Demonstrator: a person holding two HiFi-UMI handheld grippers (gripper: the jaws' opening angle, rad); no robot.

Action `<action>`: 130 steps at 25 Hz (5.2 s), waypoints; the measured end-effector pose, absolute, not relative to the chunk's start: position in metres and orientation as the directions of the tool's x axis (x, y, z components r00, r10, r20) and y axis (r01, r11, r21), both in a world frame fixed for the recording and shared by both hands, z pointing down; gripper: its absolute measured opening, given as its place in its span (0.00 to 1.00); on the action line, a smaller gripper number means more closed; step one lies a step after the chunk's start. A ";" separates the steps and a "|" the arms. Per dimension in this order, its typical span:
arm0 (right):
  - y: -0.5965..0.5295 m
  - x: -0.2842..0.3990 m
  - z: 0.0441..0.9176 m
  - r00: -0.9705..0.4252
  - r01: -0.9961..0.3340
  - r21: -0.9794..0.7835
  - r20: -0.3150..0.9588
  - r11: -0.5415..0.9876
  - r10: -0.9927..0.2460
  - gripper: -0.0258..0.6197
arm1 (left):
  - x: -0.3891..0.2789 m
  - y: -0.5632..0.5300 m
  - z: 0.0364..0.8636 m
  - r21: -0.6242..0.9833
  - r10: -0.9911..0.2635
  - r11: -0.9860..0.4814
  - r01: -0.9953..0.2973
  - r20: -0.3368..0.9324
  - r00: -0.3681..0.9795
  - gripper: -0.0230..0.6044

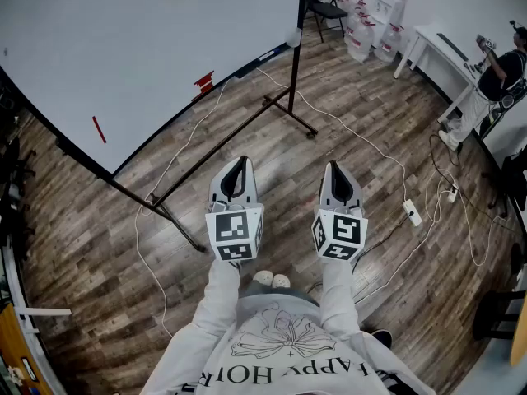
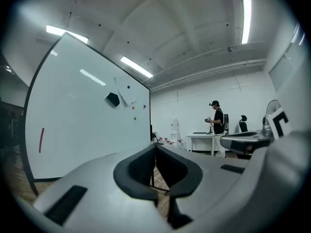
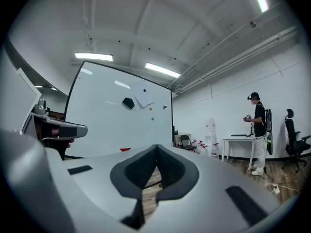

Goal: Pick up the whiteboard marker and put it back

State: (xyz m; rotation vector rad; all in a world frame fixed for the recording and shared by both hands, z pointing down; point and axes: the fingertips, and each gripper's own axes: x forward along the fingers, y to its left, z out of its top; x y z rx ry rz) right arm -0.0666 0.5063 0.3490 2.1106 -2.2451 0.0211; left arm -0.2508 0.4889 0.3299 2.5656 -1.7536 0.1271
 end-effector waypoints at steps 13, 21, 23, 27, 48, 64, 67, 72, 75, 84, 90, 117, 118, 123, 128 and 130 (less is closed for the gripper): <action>0.498 -0.063 0.355 -0.069 -0.997 0.028 0.063 0.071 -0.996 0.04 | -0.247 0.480 0.335 -0.022 -0.930 -0.358 -0.933 0.094 0.355 0.05; 0.484 -0.050 0.368 -0.109 -0.993 0.039 0.089 0.112 -0.990 0.05 | -0.232 0.466 0.341 0.000 -0.939 -0.332 -0.943 0.098 0.330 0.05; 0.480 -0.045 0.373 -0.118 -0.992 0.041 0.093 0.122 -0.989 0.05 | -0.227 0.463 0.343 0.003 -0.940 -0.328 -0.945 0.098 0.327 0.05; 0.470 -0.038 0.379 -0.134 -0.990 0.028 0.106 0.138 -0.985 0.05 | -0.222 0.454 0.351 -0.010 -0.942 -0.315 -0.949 0.123 0.311 0.05; 0.237 -0.012 0.383 -0.093 -0.995 0.027 0.109 0.097 -0.990 0.05 | -0.189 0.215 0.361 0.033 -0.902 -0.417 -0.908 0.106 0.418 0.14; 0.098 0.001 0.414 -0.083 -0.996 0.018 0.173 0.087 -0.981 0.05 | -0.168 0.060 0.397 -0.014 -0.863 -0.466 -0.885 0.229 0.451 0.22; 0.070 0.012 0.420 -0.094 -0.995 0.019 0.184 0.099 -0.978 0.05 | -0.157 0.035 0.404 -0.012 -0.861 -0.461 -0.888 0.248 0.444 0.22; 0.012 0.035 0.427 -0.131 -0.990 0.023 0.190 0.138 -0.973 0.05 | -0.135 -0.015 0.418 -0.032 -0.871 -0.431 -0.902 0.276 0.406 0.22; -0.025 0.055 0.425 -0.163 -0.985 0.025 0.188 0.171 -0.969 0.05 | -0.116 -0.045 0.422 -0.038 -0.880 -0.403 -0.914 0.292 0.376 0.22; -0.134 0.101 0.422 -0.293 -0.950 0.045 0.204 0.308 -0.934 0.05 | -0.076 -0.129 0.442 -0.076 -0.893 -0.304 -0.950 0.369 0.257 0.23; -0.186 0.127 0.431 -0.362 -0.925 0.031 0.223 0.378 -0.905 0.05 | -0.056 -0.168 0.461 -0.111 -0.889 -0.240 -0.964 0.424 0.172 0.24; -0.268 0.107 0.503 -0.416 -0.903 -0.052 0.359 0.427 -0.836 0.05 | -0.070 -0.282 0.579 -0.371 -0.661 -0.403 -0.837 0.750 -0.014 0.28; -0.270 0.107 0.505 -0.412 -0.904 -0.050 0.364 0.425 -0.835 0.05 | -0.070 -0.285 0.582 -0.379 -0.651 -0.414 -0.828 0.759 -0.022 0.28; -0.279 0.109 0.514 -0.394 -0.912 -0.052 0.390 0.408 -0.832 0.05 | -0.068 -0.296 0.598 -0.404 -0.595 -0.472 -0.783 0.802 -0.055 0.28; -0.284 0.107 0.523 -0.386 -0.915 -0.053 0.405 0.400 -0.829 0.05 | -0.068 -0.303 0.609 -0.423 -0.564 -0.506 -0.751 0.822 -0.083 0.28; -0.284 0.108 0.527 -0.379 -0.917 -0.052 0.416 0.395 -0.827 0.05 | -0.067 -0.305 0.613 -0.431 -0.555 -0.521 -0.736 0.827 -0.091 0.28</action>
